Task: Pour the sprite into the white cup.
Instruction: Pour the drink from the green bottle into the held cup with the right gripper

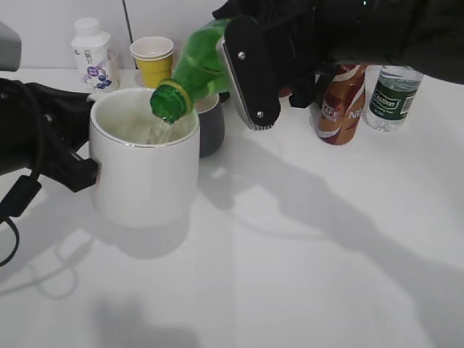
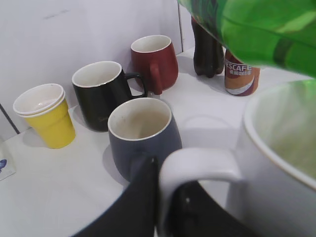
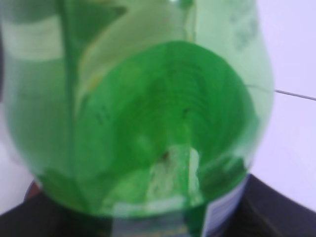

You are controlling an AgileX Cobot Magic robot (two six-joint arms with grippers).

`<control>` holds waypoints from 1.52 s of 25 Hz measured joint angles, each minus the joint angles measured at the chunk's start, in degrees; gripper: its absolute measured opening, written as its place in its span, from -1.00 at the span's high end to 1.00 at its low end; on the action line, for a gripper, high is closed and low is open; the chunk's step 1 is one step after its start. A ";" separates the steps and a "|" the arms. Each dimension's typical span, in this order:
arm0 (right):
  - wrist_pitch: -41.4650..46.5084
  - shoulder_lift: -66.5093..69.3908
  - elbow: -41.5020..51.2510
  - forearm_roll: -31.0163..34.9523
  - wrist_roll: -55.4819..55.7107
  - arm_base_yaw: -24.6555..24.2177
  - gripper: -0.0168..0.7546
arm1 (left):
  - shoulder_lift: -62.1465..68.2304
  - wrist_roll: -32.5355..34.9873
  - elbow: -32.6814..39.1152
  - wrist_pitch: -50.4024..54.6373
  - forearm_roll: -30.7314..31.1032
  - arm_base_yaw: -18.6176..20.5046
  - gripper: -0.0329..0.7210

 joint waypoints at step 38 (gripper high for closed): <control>-0.25 0.00 0.00 1.38 -2.16 0.00 -0.11 | 0.00 0.05 0.00 2.09 4.64 -0.19 0.80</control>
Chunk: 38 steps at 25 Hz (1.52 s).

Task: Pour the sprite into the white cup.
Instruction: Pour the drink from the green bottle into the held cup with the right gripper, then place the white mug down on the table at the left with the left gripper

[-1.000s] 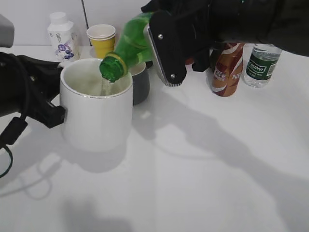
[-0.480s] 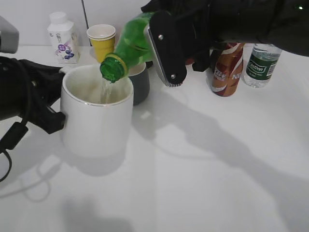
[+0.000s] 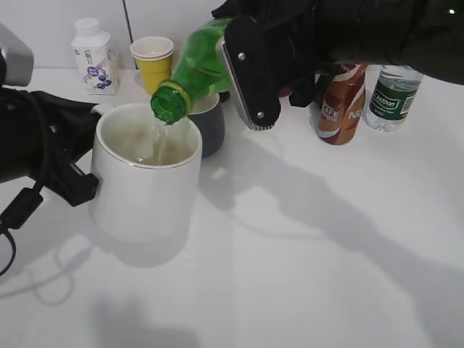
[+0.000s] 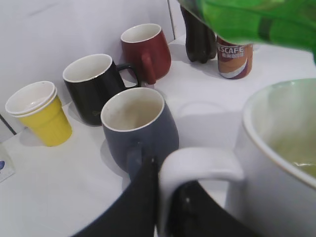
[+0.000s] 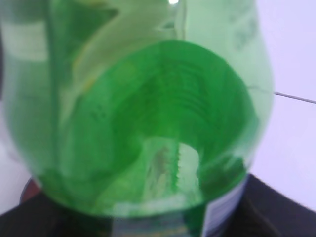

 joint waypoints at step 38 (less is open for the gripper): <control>-5.93 -0.53 12.35 64.59 36.05 -0.06 -0.11 | 27.54 0.10 -1.63 -39.37 -13.10 24.21 0.80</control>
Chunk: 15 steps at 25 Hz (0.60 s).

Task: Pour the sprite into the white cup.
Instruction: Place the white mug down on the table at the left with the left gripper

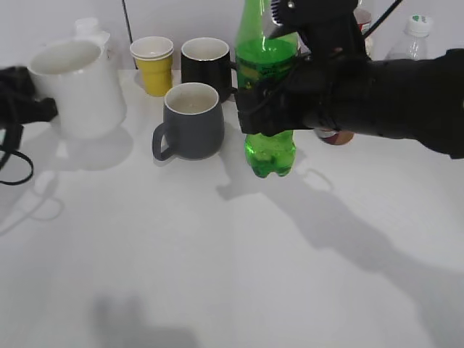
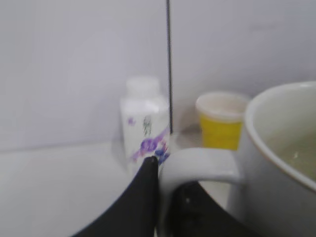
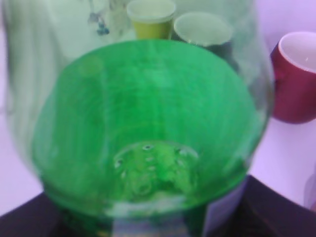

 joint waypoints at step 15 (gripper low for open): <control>-2.29 -0.37 0.13 0.02 0.75 0.00 -0.11 | 19.64 -0.01 -9.72 -4.04 0.74 0.88 0.80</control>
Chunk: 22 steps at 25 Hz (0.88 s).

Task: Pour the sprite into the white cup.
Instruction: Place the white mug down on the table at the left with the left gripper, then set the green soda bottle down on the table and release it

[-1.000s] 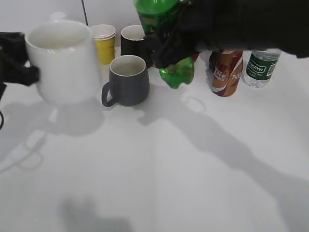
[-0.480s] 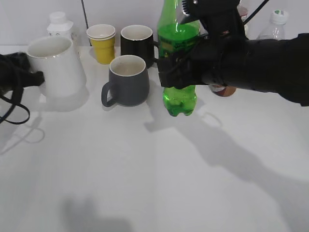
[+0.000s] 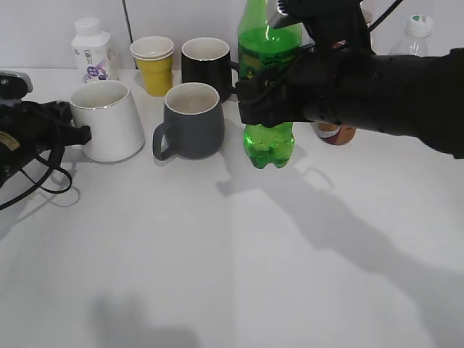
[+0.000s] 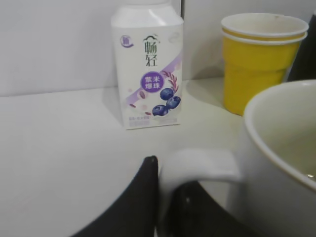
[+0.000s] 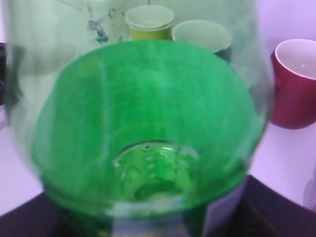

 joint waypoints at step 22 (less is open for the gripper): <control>-12.68 2.02 0.00 2.08 1.23 -3.44 -0.11 | -13.21 -0.57 15.22 -2.37 0.70 0.00 0.32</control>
